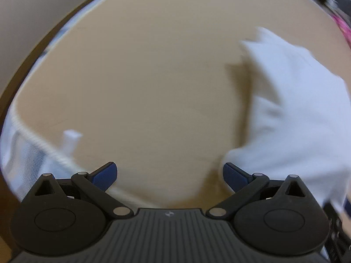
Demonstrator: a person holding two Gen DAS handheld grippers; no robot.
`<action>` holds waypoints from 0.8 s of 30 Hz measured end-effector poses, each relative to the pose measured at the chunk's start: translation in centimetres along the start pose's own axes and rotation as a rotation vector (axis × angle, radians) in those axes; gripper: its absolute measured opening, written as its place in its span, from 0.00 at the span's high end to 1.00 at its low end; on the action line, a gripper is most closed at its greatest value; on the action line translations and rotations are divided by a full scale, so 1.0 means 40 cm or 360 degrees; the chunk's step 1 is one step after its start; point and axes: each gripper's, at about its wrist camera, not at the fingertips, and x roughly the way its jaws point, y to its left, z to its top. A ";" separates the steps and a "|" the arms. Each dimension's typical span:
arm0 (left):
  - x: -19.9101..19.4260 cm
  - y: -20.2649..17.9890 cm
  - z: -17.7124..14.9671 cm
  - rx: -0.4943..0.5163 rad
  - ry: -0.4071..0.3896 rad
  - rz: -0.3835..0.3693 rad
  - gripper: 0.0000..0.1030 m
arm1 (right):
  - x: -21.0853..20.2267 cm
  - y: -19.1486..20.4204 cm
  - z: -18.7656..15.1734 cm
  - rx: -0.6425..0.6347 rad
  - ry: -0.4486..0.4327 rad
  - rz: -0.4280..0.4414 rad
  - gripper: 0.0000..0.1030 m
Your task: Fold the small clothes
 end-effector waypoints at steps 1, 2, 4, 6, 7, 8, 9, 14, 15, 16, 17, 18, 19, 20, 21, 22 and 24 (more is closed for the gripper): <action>0.000 0.021 0.001 -0.0044 0.0001 0.0043 0.01 | 0.002 -0.002 -0.010 -0.0011 0.0028 0.0013 0.55; -0.005 0.039 0.001 -0.0071 0.0009 0.0009 0.01 | 0.016 0.003 -0.004 -0.0018 0.0055 0.0014 0.55; -0.027 0.060 -0.006 -0.0126 0.0008 -0.0123 0.01 | 0.009 -0.011 0.002 0.0042 0.0033 0.0028 0.55; -0.065 0.054 -0.018 -0.0150 -0.0030 -0.0241 0.01 | -0.032 -0.034 0.017 0.0128 -0.0048 0.0053 0.53; -0.083 0.046 -0.026 -0.0159 -0.0051 -0.0307 0.01 | -0.055 -0.043 0.035 0.0158 -0.0088 0.0056 0.51; -0.098 0.032 -0.032 -0.0173 -0.0065 -0.0371 0.01 | -0.071 -0.059 0.044 0.0181 -0.0124 0.0057 0.47; -0.110 0.013 -0.039 -0.0187 -0.0073 -0.0441 0.01 | -0.073 -0.072 0.058 0.0196 -0.0149 0.0049 0.43; -0.082 -0.110 -0.059 -0.0101 0.0033 -0.0572 0.01 | 0.013 -0.109 0.049 0.0196 0.0079 0.0104 0.32; -0.070 -0.135 -0.067 -0.0096 0.0068 -0.0564 0.01 | 0.038 -0.115 0.040 0.0207 0.0152 0.0153 0.31; -0.047 -0.145 -0.066 -0.0109 0.0106 -0.0555 0.01 | 0.050 -0.128 0.038 0.0246 0.0185 0.0210 0.31; -0.025 -0.146 -0.067 -0.0142 0.0136 -0.0559 0.01 | 0.051 -0.149 0.044 0.0316 0.0187 0.0266 0.30; -0.006 -0.141 -0.067 -0.0202 0.0167 -0.0578 0.01 | 0.048 -0.174 0.054 0.0394 0.0173 0.0316 0.28; 0.006 -0.133 -0.067 -0.0261 0.0177 -0.0611 0.01 | 0.048 -0.212 0.074 0.0499 0.0143 0.0370 0.25; 0.010 -0.125 -0.067 -0.0305 0.0166 -0.0635 0.01 | 0.050 -0.240 0.093 0.0580 0.0125 0.0400 0.18; 0.012 -0.119 -0.066 -0.0335 0.0155 -0.0658 0.01 | 0.065 -0.282 0.127 0.0677 0.0114 0.0436 0.14; 0.013 -0.115 -0.065 -0.0366 0.0148 -0.0677 0.01 | 0.083 -0.313 0.157 0.0751 0.0106 0.0458 0.14; 0.016 -0.106 -0.063 -0.0439 0.0149 -0.0711 0.01 | 0.155 -0.377 0.235 0.0878 0.0131 0.0544 0.12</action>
